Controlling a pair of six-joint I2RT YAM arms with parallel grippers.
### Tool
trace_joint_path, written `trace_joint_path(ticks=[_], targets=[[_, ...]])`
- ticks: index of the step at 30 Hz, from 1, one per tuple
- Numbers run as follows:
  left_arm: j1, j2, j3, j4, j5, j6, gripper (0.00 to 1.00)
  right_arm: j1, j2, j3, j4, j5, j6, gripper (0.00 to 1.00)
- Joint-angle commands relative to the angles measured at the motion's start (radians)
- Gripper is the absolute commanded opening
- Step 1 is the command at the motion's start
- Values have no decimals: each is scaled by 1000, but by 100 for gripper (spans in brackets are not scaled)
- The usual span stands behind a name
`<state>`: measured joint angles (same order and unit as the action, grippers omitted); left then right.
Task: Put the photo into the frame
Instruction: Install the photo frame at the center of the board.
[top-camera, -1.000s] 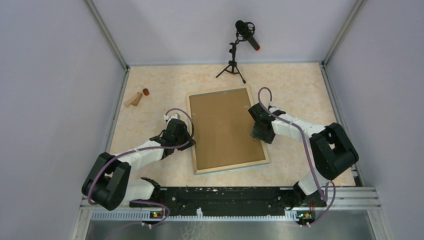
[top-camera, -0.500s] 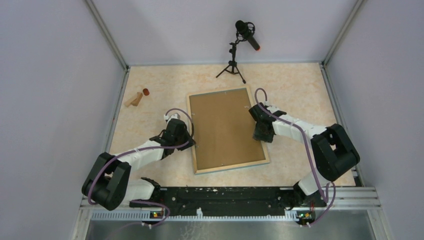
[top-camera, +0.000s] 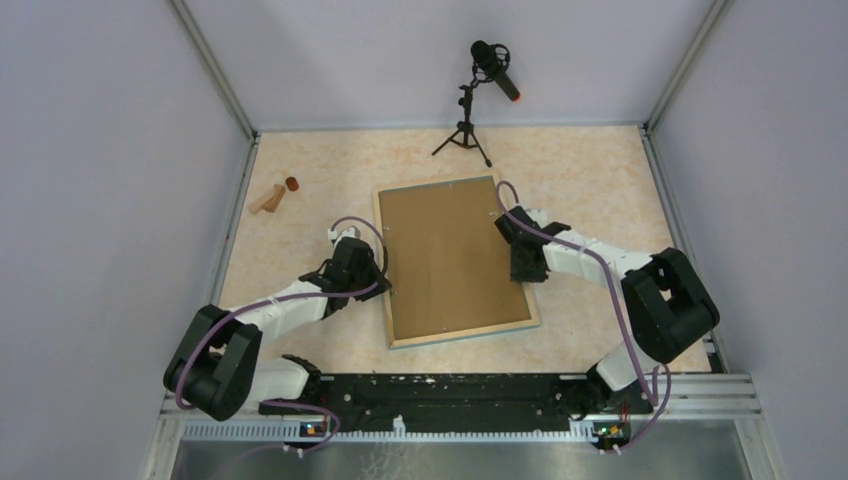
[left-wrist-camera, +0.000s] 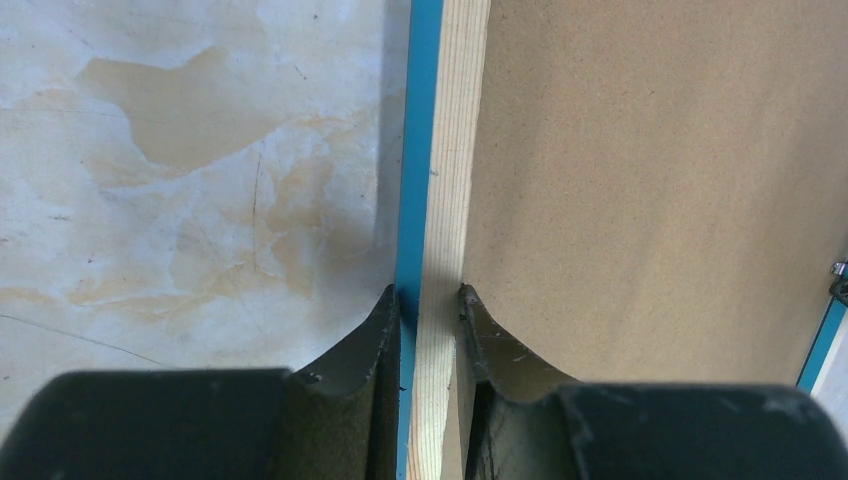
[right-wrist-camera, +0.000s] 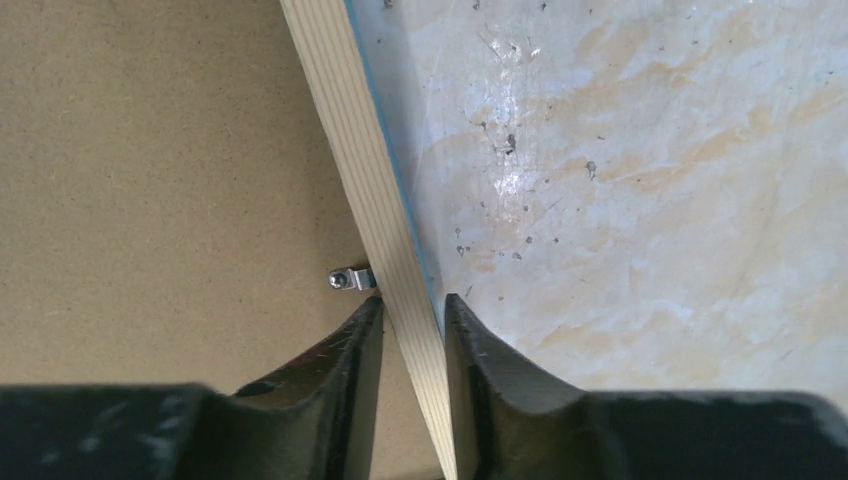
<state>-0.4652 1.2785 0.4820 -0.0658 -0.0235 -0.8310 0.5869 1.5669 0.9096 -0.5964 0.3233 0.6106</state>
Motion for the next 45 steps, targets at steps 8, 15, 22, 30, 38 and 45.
trace_joint_path(ticks=[8, 15, 22, 30, 38, 45], targets=[[10, 36, -59, -103, -6, 5, 0, -18, 2, 131, 62, -47, -89, 65], [13, 34, -61, -103, -4, 7, 0, -79, 228, 370, 92, -67, -99, 63], [18, 35, -64, -98, 1, 8, 0, -137, 354, 483, 150, -107, -164, 61], [20, 36, -66, -92, 6, 10, 0, -142, 441, 555, 156, -59, -199, 58], [24, 37, -69, -87, 12, 10, 0, -153, 480, 559, 202, -23, -183, 51], [26, 35, -71, -86, 15, 11, 0, -153, 524, 577, 208, -5, -156, 48]])
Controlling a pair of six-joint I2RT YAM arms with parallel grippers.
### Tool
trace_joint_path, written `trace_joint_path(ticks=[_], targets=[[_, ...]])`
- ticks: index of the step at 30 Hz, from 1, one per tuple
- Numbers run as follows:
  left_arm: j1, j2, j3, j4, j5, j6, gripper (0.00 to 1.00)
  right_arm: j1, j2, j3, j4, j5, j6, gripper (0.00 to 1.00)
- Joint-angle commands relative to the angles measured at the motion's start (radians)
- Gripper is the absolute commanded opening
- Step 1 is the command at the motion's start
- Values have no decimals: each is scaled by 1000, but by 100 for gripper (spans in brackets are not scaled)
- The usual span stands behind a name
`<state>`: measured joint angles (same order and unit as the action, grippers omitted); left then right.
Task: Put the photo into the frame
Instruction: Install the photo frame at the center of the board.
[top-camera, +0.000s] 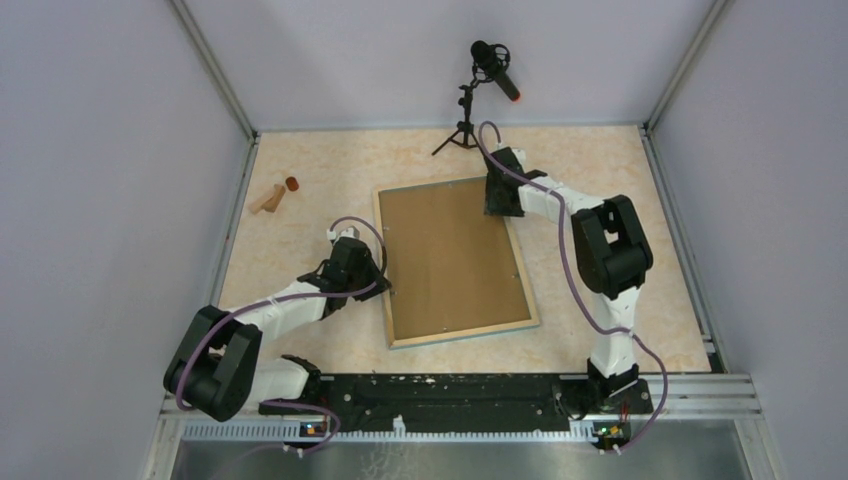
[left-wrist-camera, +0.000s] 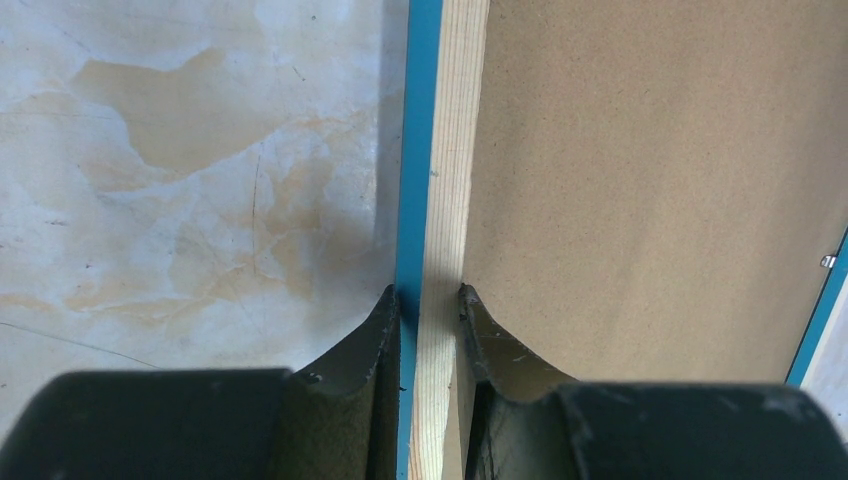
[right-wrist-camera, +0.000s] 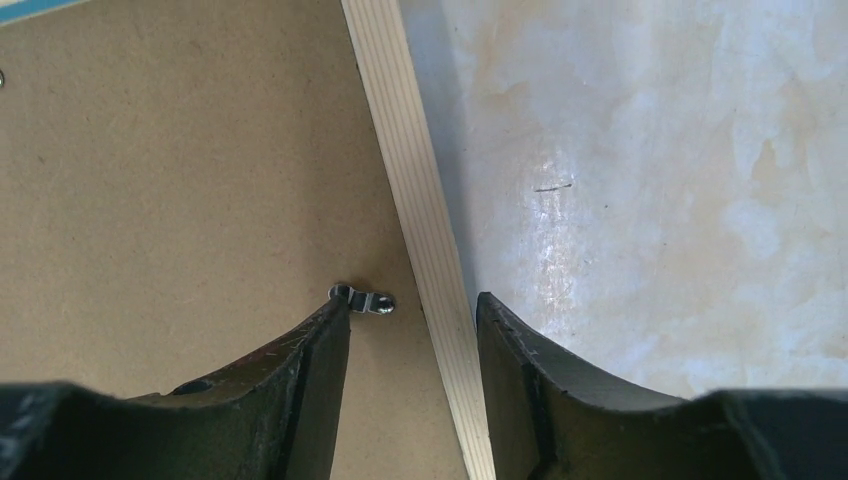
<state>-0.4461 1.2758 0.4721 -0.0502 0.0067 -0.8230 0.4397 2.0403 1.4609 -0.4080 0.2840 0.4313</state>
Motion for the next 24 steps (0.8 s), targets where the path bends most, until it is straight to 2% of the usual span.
trace_joint_path(ticks=[1, 11, 15, 19, 23, 24], targets=[[7, 37, -61, -102, -14, 3, 0, -6, 55, 27, 15, 44, 30, 47], [11, 36, -64, -98, -12, 5, 0, -7, 96, 37, -24, 90, 126, 40], [12, 36, -64, -99, -12, 5, 0, -8, 104, 41, -61, 81, 179, 25], [12, 37, -63, -97, -12, 6, 0, -7, 98, 37, -76, 65, 215, 17], [12, 36, -64, -97, -12, 6, 0, -8, 86, 39, -78, 30, 216, 1], [12, 37, -64, -96, -12, 5, 0, -7, 82, 43, -83, 24, 214, 0]])
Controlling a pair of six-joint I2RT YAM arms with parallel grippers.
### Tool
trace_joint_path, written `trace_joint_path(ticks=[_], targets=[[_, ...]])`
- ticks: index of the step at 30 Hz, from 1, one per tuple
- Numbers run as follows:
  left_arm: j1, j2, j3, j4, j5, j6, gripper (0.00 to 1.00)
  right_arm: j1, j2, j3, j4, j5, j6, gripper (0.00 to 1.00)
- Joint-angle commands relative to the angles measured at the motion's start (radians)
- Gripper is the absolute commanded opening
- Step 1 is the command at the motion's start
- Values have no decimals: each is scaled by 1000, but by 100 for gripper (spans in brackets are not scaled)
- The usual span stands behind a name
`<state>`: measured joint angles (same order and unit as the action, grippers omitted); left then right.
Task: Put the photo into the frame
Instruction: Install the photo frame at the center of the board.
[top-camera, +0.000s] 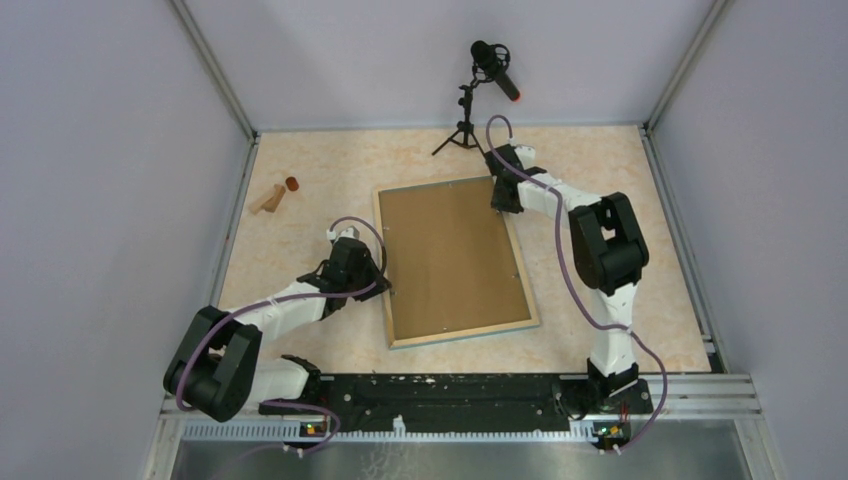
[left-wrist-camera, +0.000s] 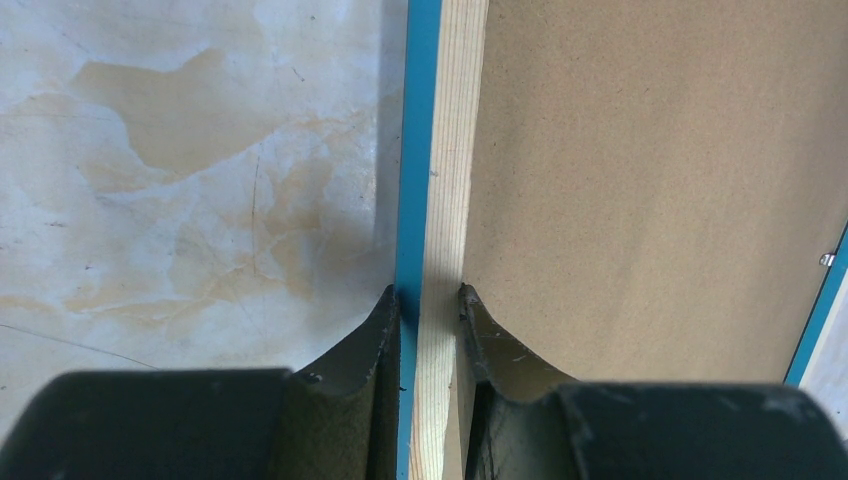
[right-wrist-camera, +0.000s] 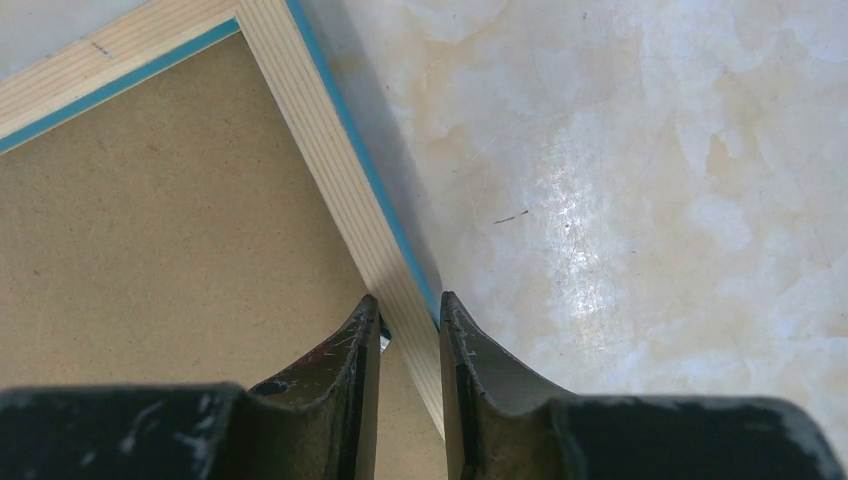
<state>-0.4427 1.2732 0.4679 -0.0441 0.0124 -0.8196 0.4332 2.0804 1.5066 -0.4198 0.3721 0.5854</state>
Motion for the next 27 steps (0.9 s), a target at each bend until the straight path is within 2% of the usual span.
trace_joint_path(ticks=[1, 4, 7, 8, 11, 12, 16, 19, 21, 22, 25, 27], targets=[[9, 40, -60, -102, -17, 3, 0, -1, 38, 0, -76, -66, 54, 0], [9, 41, -58, -104, -18, 3, 0, -1, 15, 5, -74, -84, 11, 0], [9, 41, -57, -105, -17, 4, 0, -1, -13, 10, -58, -126, -112, 0], [10, 43, -57, -104, -17, 4, 0, 1, -26, 11, -65, -123, -147, 6], [10, 46, -51, -107, -17, 7, 0, 1, -93, -1, -106, -52, -206, 47], [10, 43, -53, -99, -2, 13, 0, 1, -124, -9, -121, -30, -217, 55], [10, 22, -73, -37, 62, 48, 0, 38, -284, -96, -187, -6, -216, 62], [10, 16, -80, -9, 100, 68, 4, 124, -416, -205, -224, 48, -152, 66], [10, 8, -85, 0, 112, 74, 5, 221, -504, -308, -212, 47, -59, 76], [11, 2, -87, 1, 115, 75, 7, 261, -536, -354, -196, 22, 0, 79], [11, -51, -89, -14, 130, 83, 14, 365, -593, -472, -117, -132, 170, 80], [12, -126, -84, -59, 130, 72, 20, 423, -605, -495, -116, -161, 289, 80]])
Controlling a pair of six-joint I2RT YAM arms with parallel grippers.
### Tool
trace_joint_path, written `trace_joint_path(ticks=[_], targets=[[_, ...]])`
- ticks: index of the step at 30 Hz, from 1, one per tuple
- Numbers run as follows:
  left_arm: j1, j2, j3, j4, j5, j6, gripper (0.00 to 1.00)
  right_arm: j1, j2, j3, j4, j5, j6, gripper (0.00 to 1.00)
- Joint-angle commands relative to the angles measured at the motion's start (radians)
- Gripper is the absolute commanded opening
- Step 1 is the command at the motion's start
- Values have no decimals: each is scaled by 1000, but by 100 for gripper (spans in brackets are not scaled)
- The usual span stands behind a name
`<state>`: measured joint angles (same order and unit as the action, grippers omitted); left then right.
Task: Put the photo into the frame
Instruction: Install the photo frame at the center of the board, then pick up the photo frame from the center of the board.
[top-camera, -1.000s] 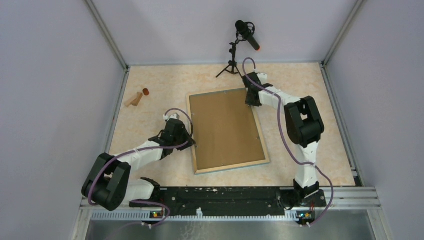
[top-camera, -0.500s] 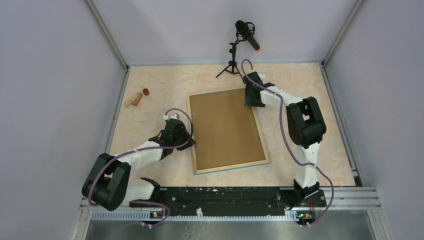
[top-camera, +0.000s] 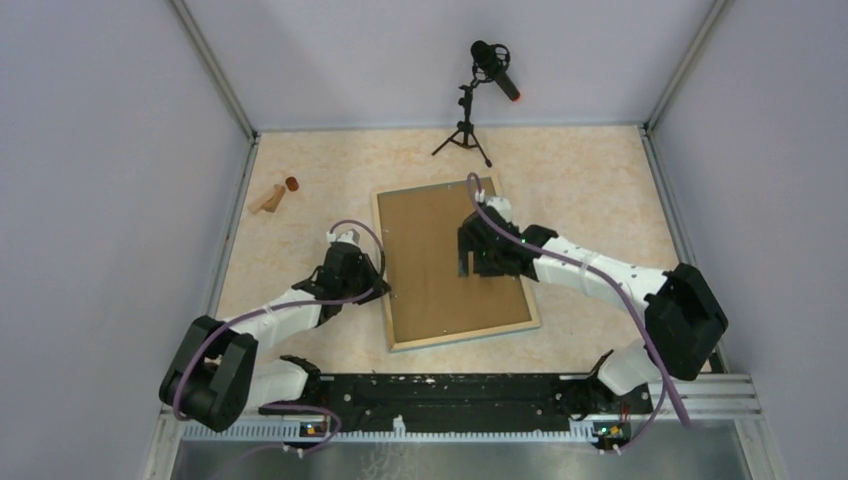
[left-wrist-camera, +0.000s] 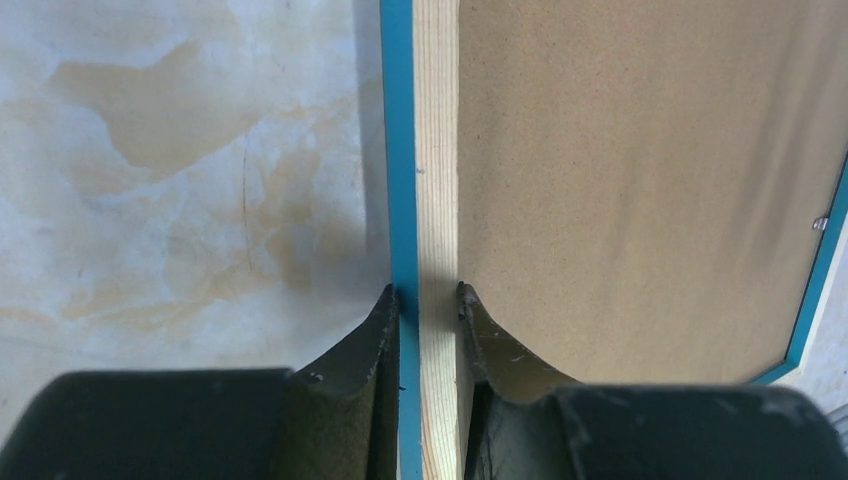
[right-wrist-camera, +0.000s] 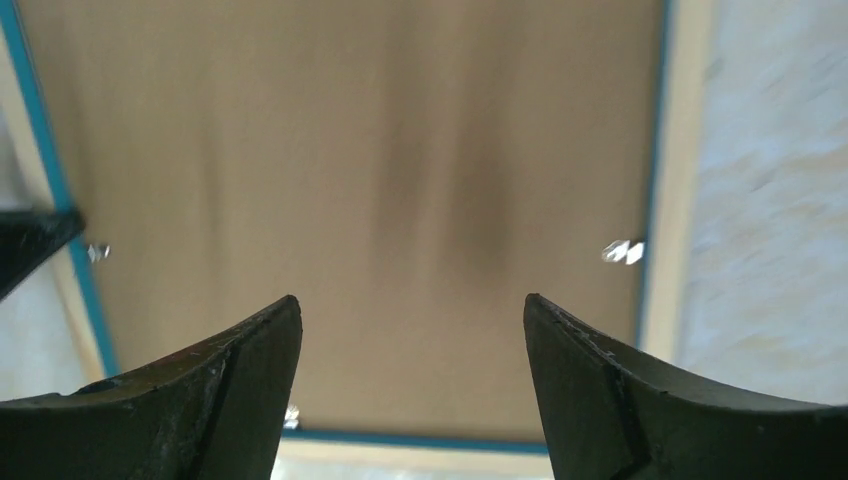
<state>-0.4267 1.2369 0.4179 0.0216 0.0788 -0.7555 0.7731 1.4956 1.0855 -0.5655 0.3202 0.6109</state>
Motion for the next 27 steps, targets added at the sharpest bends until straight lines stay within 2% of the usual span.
trace_joint_path(ticks=[1, 5, 7, 10, 12, 15, 19, 27], targets=[[-4, -135, -30, -156, 67, 3, 24, 115, -22, -71, 29, -107, 294, 80], [-2, -357, 33, -337, 62, -5, 43, 202, 11, -16, -12, -80, 423, 80], [-1, -468, 80, -454, 41, -4, 55, 219, 60, 34, -79, -80, 503, 79], [-1, -619, 148, -559, -2, 5, 76, 248, 148, 137, -167, -108, 539, 76], [-1, -694, 212, -624, -29, 19, 83, 274, 206, 208, -226, -108, 559, 76], [-1, -758, 327, -711, -86, 44, 87, 317, 307, 288, -219, -161, 564, 73], [-1, -803, 481, -797, -193, 73, 90, 350, 436, 402, -194, -264, 551, 57], [-1, -913, 638, -825, -301, 118, 95, 409, 611, 592, -273, -261, 545, 56]])
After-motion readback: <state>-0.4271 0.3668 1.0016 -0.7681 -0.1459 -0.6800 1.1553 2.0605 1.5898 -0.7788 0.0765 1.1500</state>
